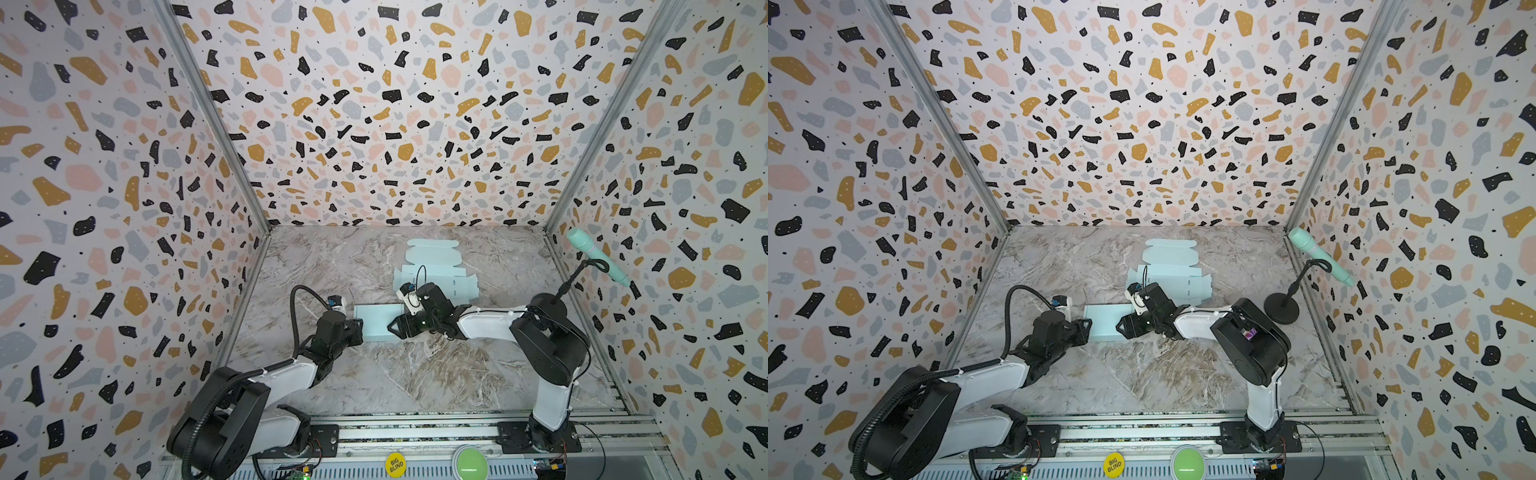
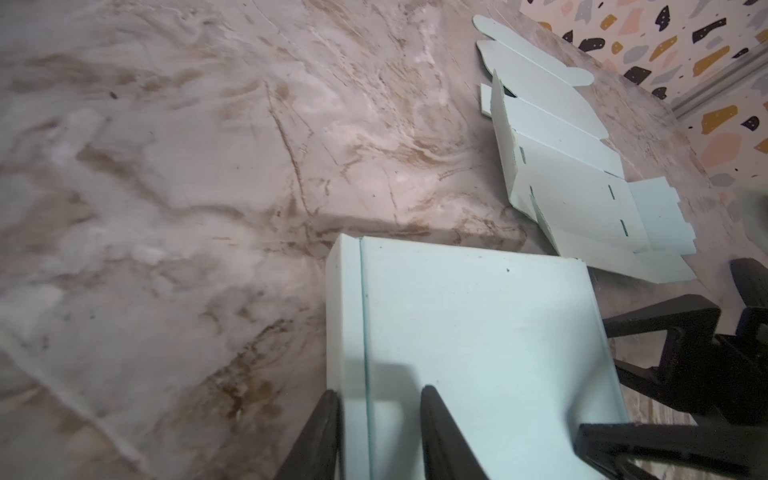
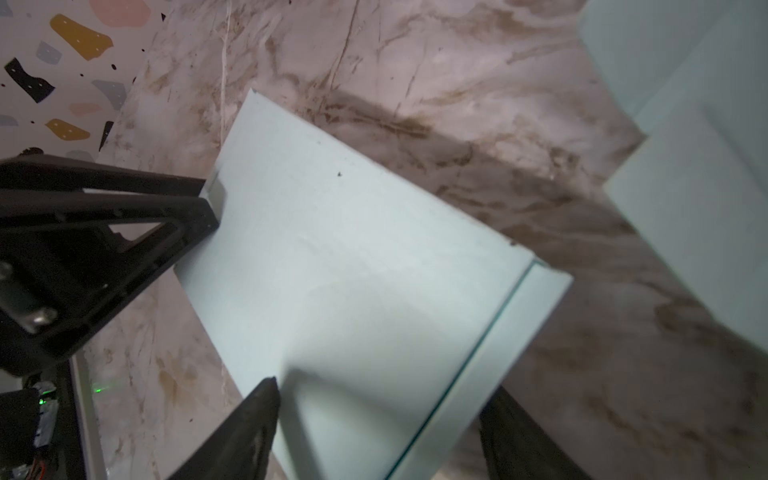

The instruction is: Fold the paper box

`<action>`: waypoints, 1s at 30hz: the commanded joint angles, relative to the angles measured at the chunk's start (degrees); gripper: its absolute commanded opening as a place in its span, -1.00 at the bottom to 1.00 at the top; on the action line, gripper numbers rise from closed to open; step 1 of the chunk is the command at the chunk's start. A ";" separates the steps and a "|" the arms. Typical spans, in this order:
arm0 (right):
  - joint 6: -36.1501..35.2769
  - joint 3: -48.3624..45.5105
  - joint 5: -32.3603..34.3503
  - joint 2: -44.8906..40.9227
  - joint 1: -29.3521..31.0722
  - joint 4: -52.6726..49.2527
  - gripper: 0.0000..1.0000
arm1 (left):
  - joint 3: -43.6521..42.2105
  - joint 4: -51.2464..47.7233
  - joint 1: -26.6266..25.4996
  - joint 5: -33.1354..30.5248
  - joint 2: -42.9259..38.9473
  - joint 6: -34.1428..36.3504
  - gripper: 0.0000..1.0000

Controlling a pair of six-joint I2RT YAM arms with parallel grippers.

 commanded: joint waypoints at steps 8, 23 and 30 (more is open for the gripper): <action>-1.37 13.30 -7.83 8.47 1.59 2.48 0.50 | 5.34 6.95 4.72 5.19 7.20 -1.17 -0.32; -0.80 31.36 -7.93 20.08 0.13 -1.90 0.52 | 19.12 6.98 11.74 11.52 21.40 0.41 -0.33; -0.46 37.49 -8.62 23.32 -1.31 -4.15 0.55 | 23.56 6.89 13.51 12.34 26.73 0.32 -0.32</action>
